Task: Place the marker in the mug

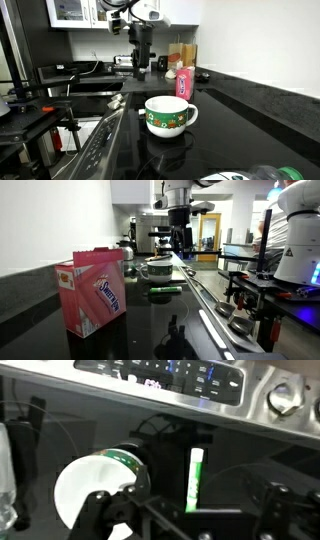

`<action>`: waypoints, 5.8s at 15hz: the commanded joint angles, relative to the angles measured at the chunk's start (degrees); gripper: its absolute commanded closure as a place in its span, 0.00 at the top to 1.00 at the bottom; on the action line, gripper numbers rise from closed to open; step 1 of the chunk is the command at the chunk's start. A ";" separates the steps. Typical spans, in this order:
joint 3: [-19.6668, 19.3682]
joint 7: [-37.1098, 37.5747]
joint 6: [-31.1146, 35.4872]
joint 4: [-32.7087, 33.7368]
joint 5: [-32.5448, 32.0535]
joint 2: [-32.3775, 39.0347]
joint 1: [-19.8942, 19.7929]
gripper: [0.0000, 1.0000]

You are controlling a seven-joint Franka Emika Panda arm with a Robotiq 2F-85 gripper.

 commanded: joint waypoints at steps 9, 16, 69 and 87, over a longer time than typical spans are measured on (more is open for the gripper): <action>-0.36 2.71 -2.97 13.03 -4.90 16.22 3.89 1.00; 0.03 5.49 -5.63 21.01 -1.70 23.84 4.69 1.00; -23.46 96.02 2.69 6.66 -67.37 4.93 26.91 0.05; 0.26 95.38 -7.60 5.47 -69.75 10.97 3.67 0.45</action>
